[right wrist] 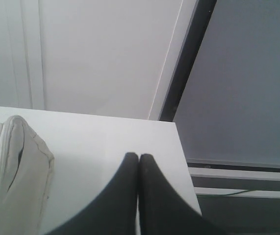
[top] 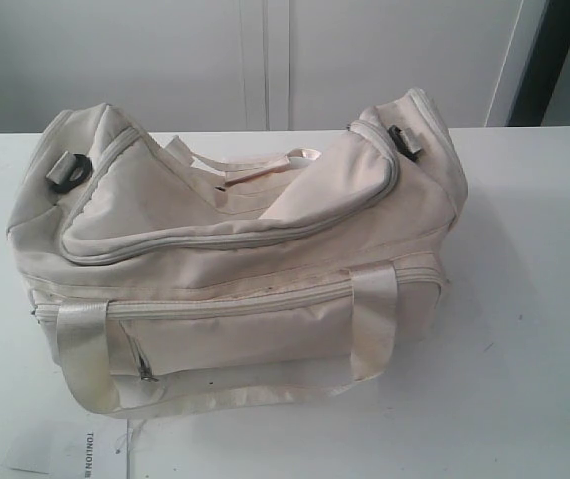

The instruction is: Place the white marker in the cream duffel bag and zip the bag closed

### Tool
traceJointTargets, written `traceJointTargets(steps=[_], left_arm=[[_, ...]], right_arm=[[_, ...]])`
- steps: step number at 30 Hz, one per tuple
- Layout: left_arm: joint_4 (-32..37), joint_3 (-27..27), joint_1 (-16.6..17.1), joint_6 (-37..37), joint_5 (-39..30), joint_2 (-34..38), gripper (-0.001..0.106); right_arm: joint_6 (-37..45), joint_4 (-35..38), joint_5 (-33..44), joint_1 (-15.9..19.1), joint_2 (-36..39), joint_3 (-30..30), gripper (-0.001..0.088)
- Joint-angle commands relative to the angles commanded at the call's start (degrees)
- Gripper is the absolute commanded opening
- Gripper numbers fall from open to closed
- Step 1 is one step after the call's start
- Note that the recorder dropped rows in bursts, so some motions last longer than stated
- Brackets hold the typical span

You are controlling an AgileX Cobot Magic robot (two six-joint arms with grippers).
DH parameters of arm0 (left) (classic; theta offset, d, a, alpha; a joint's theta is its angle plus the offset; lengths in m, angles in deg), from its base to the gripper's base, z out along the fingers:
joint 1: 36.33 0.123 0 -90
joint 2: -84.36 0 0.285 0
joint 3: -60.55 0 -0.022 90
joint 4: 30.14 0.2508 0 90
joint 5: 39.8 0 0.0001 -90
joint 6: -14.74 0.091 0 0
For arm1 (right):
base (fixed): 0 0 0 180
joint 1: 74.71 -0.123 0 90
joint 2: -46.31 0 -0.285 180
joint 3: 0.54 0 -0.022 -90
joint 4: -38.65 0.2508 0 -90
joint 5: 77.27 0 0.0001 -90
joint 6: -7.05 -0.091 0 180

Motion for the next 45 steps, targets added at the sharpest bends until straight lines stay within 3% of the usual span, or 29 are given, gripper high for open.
traceJointTargets(steps=[10, 14, 21, 32, 45], left_arm=[[0.0, 0.0, 0.0, 0.0, 0.0, 0.0, 0.0], [0.0, 0.0, 0.0, 0.0, 0.0, 0.0, 0.0], [0.0, 0.0, 0.0, 0.0, 0.0, 0.0, 0.0], [0.0, 0.0, 0.0, 0.0, 0.0, 0.0, 0.0], [0.0, 0.0, 0.0, 0.0, 0.0, 0.0, 0.0]], right_arm=[[-0.1, 0.1, 0.3, 0.0, -10.4, -8.5, 0.0], [-4.3, 0.0, 0.2, 0.0, -14.7, -12.5, 0.0], [-6.1, 0.4, 0.6, 0.0, -26.4, -22.7, 0.0], [-6.1, 2.6, 0.9, 0.0, -38.2, -36.4, 0.0], [-6.0, 2.9, -0.3, 0.0, -43.5, -43.9, 0.0]])
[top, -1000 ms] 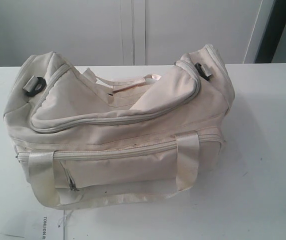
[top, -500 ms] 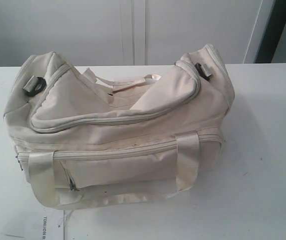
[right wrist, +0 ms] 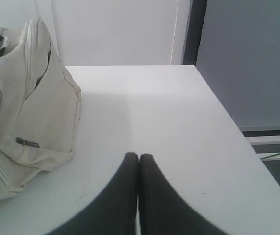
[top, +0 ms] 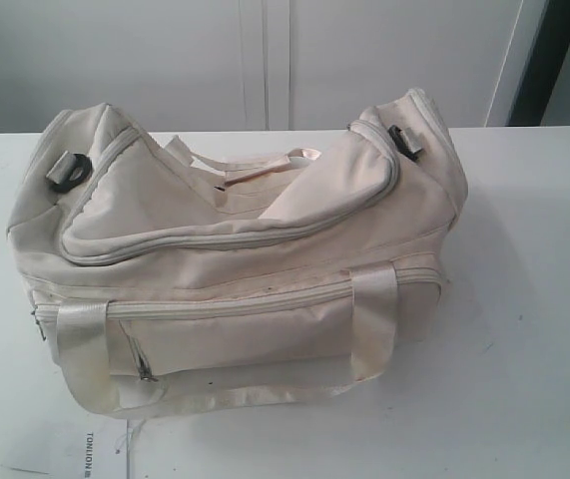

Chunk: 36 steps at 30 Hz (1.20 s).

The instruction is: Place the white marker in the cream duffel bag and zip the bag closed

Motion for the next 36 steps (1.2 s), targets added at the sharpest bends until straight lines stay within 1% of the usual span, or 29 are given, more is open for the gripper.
traceJointTargets(steps=[4, 7, 11, 13, 16, 20, 22, 26, 29, 36], left_arm=[[0.0, 0.0, 0.0, 0.0, 0.0, 0.0, 0.0], [0.0, 0.0, 0.0, 0.0, 0.0, 0.0, 0.0], [0.0, 0.0, 0.0, 0.0, 0.0, 0.0, 0.0], [0.0, 0.0, 0.0, 0.0, 0.0, 0.0, 0.0], [0.0, 0.0, 0.0, 0.0, 0.0, 0.0, 0.0], [0.0, 0.0, 0.0, 0.0, 0.0, 0.0, 0.0], [0.0, 0.0, 0.0, 0.0, 0.0, 0.0, 0.0], [0.0, 0.0, 0.0, 0.0, 0.0, 0.0, 0.0], [0.0, 0.0, 0.0, 0.0, 0.0, 0.0, 0.0], [0.0, 0.0, 0.0, 0.0, 0.0, 0.0, 0.0]], right_arm=[[0.0, -0.1, -1.0, 0.0, 0.0, -2.3, 0.0], [0.0, -0.2, -4.7, 0.0, 0.0, -4.0, 0.0], [0.0, -0.2, -5.3, 0.0, 0.0, -5.7, 0.0], [0.0, -1.1, -6.3, 0.0, 0.0, -7.1, 0.0], [0.0, -1.8, -10.0, 0.0, 0.0, -10.0, 0.0], [-0.1, -1.8, -11.4, 0.0, 0.0, -12.6, 0.0], [-0.1, -1.8, -13.2, 0.0, 0.0, -12.9, 0.0], [-0.1, -3.7, -13.1, 0.0, 0.0, -12.9, 0.0], [-0.1, -3.7, -11.1, 0.0, -1.1, -12.9, 0.0], [-0.1, -3.7, -10.8, -0.2, -1.2, -12.9, 0.0]])
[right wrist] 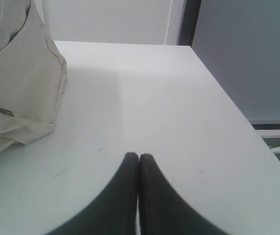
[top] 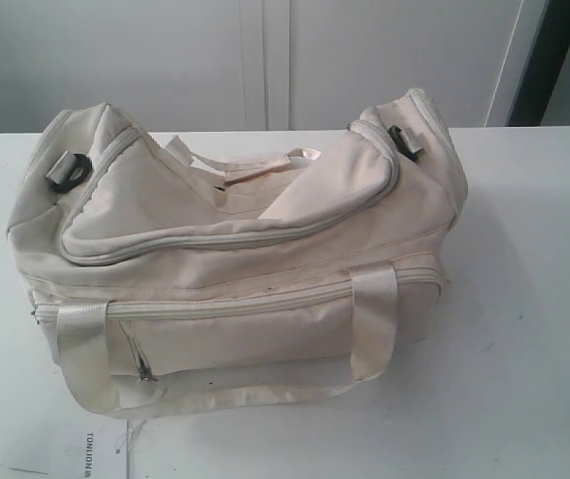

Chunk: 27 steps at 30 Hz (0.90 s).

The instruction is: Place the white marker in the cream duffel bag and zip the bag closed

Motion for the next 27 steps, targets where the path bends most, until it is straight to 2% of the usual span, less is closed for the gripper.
traceJointTargets(steps=[6, 11, 20, 27], left_arm=[[0.0, 0.0, 0.0, 0.0, 0.0, 0.0, 0.0], [0.0, 0.0, 0.0, 0.0, 0.0, 0.0, 0.0], [0.0, 0.0, 0.0, 0.0, 0.0, 0.0, 0.0], [0.0, 0.0, 0.0, 0.0, 0.0, 0.0, 0.0]], right_arm=[[0.0, 0.0, 0.0, -0.5, 0.0, 0.0, 0.0], [0.0, 0.0, 0.0, -2.7, 0.0, 0.0, 0.0], [0.0, 0.0, 0.0, -4.4, 0.0, 0.0, 0.0], [0.0, 0.0, 0.0, -4.4, 0.0, 0.0, 0.0]])
